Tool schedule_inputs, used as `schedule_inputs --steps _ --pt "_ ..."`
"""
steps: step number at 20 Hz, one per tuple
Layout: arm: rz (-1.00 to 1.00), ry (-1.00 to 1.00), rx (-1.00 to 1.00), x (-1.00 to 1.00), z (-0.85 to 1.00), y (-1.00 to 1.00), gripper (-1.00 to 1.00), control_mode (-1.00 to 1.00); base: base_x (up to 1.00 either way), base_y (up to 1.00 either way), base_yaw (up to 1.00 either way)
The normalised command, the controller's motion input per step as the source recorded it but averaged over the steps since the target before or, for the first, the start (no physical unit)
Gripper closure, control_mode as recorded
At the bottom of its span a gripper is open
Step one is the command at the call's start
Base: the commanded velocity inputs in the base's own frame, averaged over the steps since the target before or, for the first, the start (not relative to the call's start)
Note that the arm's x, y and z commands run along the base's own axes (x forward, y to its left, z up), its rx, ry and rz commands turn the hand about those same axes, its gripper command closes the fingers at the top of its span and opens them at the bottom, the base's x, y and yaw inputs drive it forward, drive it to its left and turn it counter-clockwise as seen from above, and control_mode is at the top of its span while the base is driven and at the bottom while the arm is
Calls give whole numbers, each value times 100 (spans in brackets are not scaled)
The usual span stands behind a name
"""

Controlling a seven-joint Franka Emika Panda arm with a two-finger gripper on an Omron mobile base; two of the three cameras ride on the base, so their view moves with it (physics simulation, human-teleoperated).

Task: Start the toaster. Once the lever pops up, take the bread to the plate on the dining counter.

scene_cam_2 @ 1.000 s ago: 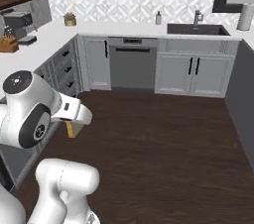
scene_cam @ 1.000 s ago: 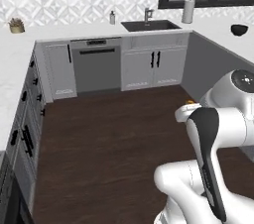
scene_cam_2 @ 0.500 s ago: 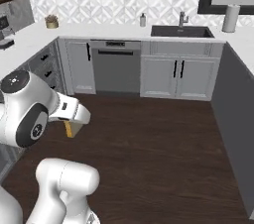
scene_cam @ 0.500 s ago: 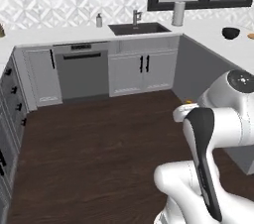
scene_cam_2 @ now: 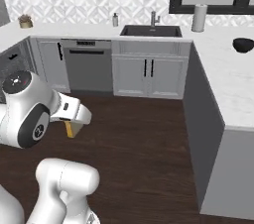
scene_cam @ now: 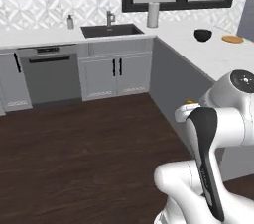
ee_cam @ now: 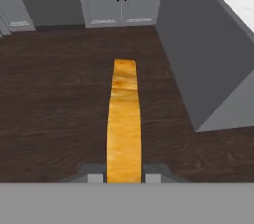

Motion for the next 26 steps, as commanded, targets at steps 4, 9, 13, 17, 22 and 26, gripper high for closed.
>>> schedule_inputs --steps 4,9,13,17,22,26 --pt "0 0 0 0 0 0 100 100 37 -100 0" --pt "0 0 0 0 0 0 100 100 37 -100 0" --pt "0 0 0 0 0 0 100 100 42 -100 0" --pt "0 0 0 0 0 0 100 100 49 -100 0" --pt "0 0 0 0 0 0 100 100 49 -100 0" --pt "0 0 0 0 0 0 100 100 29 -100 0"
